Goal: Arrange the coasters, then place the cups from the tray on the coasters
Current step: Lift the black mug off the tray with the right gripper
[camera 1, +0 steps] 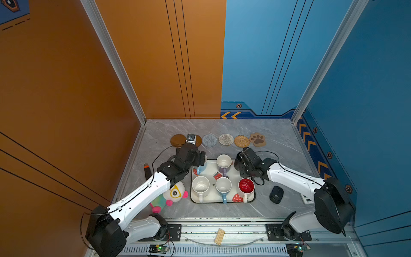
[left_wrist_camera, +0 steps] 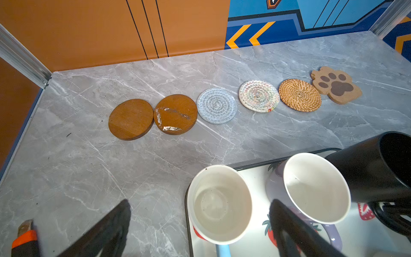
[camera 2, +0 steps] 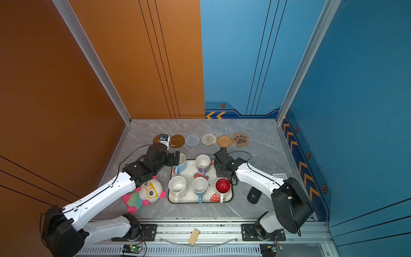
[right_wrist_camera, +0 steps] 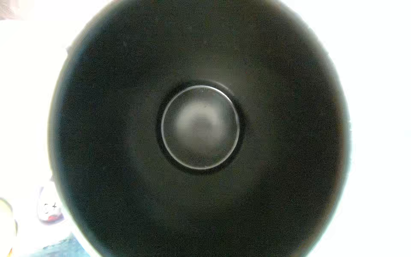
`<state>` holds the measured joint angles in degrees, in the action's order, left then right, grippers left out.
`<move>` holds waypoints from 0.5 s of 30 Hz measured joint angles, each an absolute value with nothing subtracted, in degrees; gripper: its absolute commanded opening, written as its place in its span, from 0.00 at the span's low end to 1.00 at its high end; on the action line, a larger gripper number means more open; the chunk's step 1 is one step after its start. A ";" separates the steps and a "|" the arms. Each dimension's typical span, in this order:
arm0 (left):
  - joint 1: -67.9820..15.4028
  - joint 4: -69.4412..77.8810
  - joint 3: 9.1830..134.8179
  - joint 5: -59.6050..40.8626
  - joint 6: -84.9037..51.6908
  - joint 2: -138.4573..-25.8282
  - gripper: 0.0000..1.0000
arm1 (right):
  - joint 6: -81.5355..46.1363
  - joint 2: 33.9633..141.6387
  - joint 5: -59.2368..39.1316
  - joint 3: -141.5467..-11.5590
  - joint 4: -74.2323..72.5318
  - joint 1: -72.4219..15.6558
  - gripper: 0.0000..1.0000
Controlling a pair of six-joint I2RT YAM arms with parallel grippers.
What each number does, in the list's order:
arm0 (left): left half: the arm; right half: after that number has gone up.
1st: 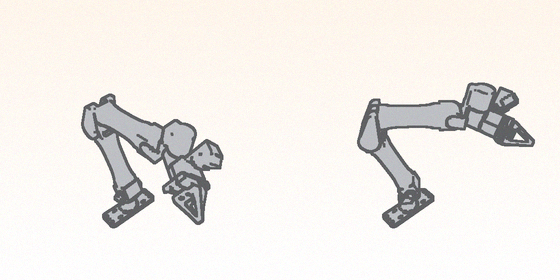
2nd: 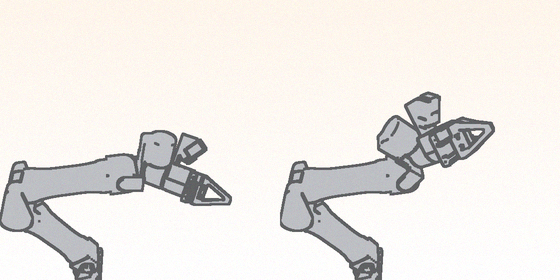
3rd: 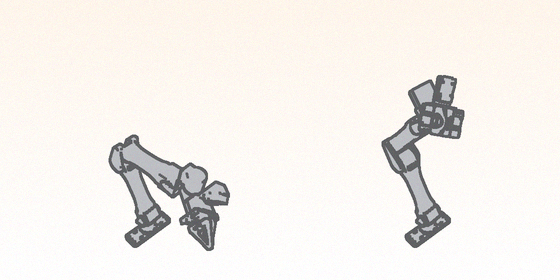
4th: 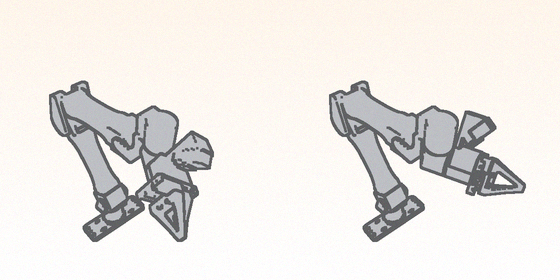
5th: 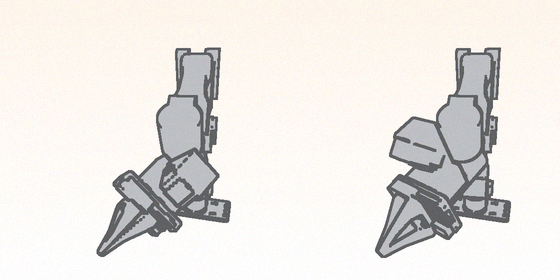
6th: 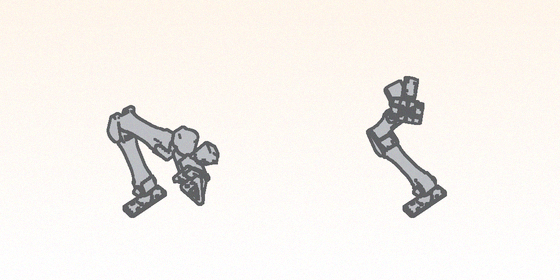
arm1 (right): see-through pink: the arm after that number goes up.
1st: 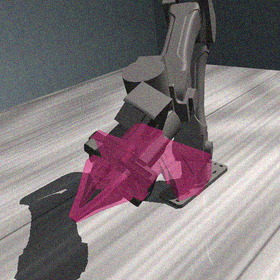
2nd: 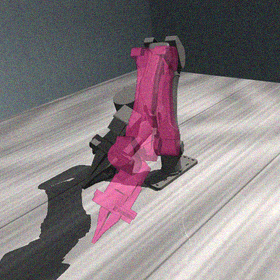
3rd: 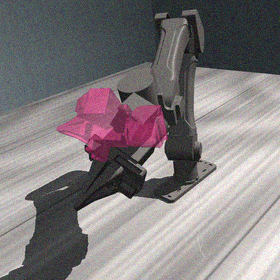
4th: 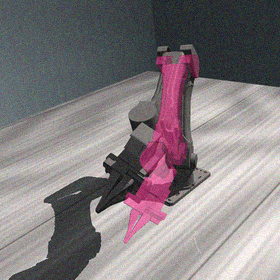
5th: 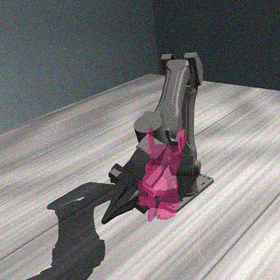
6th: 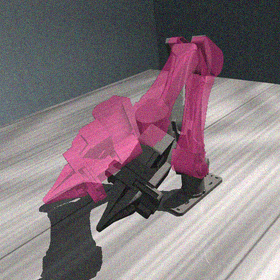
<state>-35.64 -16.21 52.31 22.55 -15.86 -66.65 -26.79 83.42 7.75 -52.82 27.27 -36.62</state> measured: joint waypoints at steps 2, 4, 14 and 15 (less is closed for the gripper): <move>-35.64 -16.21 52.31 22.55 -15.86 -66.65 0.98 | -26.55 82.96 7.75 -53.32 27.59 -36.51 0.00; -35.64 -16.21 52.31 22.55 -15.86 -66.65 0.98 | -26.28 82.41 7.75 -53.56 27.68 -36.32 0.00; -35.64 -16.19 52.31 22.55 -15.86 -66.76 0.98 | -24.32 81.52 7.75 -55.37 29.08 -34.70 0.00; -35.64 -16.19 52.31 22.52 -15.86 -66.83 0.98 | -24.12 81.52 7.73 -55.59 29.23 -34.50 0.00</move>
